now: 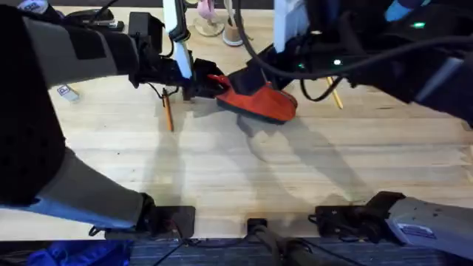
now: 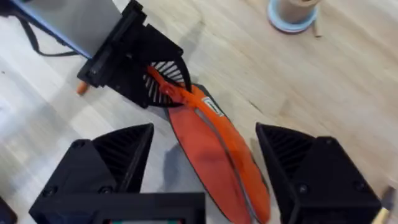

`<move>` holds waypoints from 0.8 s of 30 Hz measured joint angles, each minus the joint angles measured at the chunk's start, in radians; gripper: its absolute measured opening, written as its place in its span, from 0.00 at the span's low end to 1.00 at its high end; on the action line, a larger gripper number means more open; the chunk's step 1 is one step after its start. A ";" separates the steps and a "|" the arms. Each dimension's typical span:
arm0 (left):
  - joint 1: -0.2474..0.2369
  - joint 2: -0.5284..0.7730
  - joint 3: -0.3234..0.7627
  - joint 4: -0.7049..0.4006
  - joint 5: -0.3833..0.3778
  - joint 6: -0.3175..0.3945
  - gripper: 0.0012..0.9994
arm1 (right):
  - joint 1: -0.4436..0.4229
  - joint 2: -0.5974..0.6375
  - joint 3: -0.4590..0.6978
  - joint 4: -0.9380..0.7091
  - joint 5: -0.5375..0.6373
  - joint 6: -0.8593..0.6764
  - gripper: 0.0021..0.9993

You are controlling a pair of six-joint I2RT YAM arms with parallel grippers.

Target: Unzip the bag, pick up the pens from the table one at a time and place them inside, then zip the bag closed.

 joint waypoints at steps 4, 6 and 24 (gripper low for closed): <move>0.000 0.000 0.000 0.000 0.000 0.000 0.04 | 0.000 -0.055 0.000 -0.026 0.027 -0.019 1.00; 0.000 0.000 0.000 0.000 0.000 0.000 0.05 | 0.000 -0.072 0.001 -0.032 0.034 -0.022 1.00; 0.015 -0.002 0.002 -0.041 -0.002 0.001 0.99 | 0.000 -0.077 0.002 -0.037 0.041 -0.026 1.00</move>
